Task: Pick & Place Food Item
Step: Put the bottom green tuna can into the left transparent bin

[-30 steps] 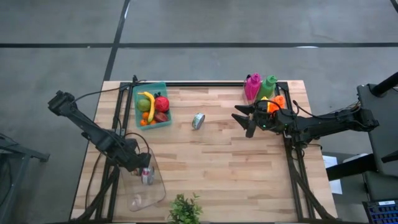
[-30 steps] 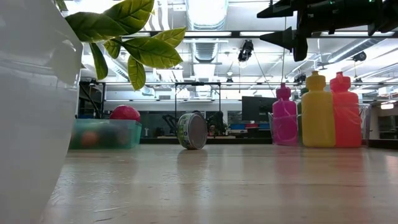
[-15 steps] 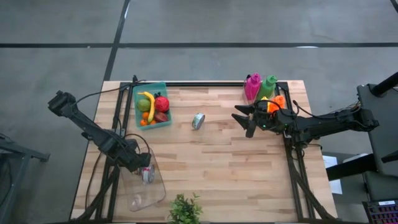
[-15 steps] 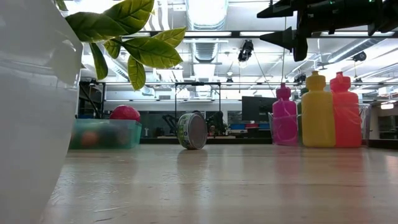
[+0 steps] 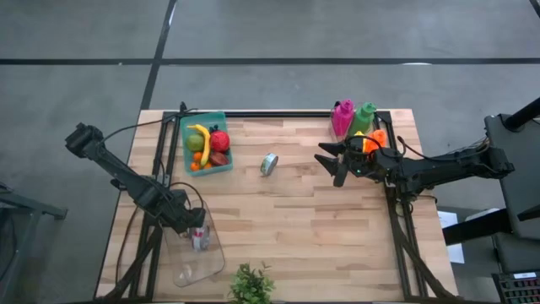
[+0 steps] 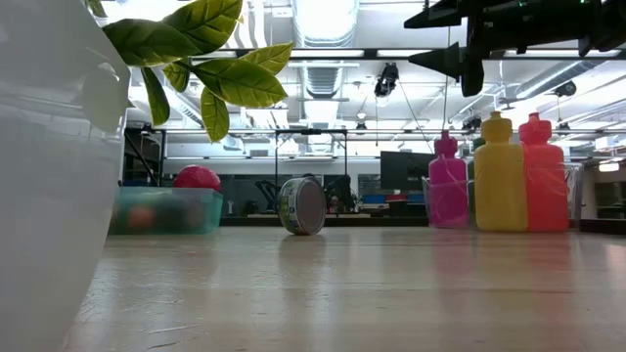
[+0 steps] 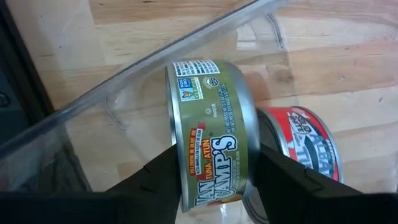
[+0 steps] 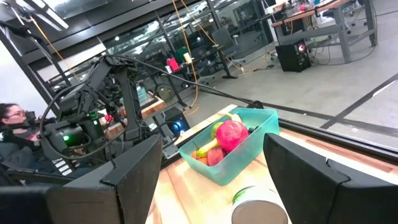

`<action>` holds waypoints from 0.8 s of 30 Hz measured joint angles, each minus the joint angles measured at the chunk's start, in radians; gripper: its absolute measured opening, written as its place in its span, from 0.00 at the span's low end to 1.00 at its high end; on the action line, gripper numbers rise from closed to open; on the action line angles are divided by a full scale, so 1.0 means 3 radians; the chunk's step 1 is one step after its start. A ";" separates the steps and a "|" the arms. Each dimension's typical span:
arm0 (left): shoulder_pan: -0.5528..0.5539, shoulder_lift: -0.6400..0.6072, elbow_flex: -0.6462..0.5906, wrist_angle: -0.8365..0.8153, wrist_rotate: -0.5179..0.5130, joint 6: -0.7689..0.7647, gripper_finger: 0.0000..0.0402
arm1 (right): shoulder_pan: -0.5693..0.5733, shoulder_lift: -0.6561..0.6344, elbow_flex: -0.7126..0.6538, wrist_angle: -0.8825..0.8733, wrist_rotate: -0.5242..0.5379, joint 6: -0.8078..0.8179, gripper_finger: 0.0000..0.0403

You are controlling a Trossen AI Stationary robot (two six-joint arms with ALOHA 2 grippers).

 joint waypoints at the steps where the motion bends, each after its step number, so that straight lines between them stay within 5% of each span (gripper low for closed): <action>1: 0.0000 0.0001 -0.0004 0.0002 -0.0002 0.0000 0.46 | 0.0000 -0.0001 0.0001 -0.0001 0.0000 -0.0001 0.69; 10: 0.0000 0.0003 -0.0011 0.0000 -0.0011 -0.0003 0.61 | 0.0000 0.0001 0.0001 -0.0001 -0.0001 0.0001 0.69; 24: 0.0000 -0.0114 0.0026 0.0133 0.0205 -0.0092 0.62 | 0.0001 0.0000 0.0001 -0.0001 -0.0001 0.0001 0.69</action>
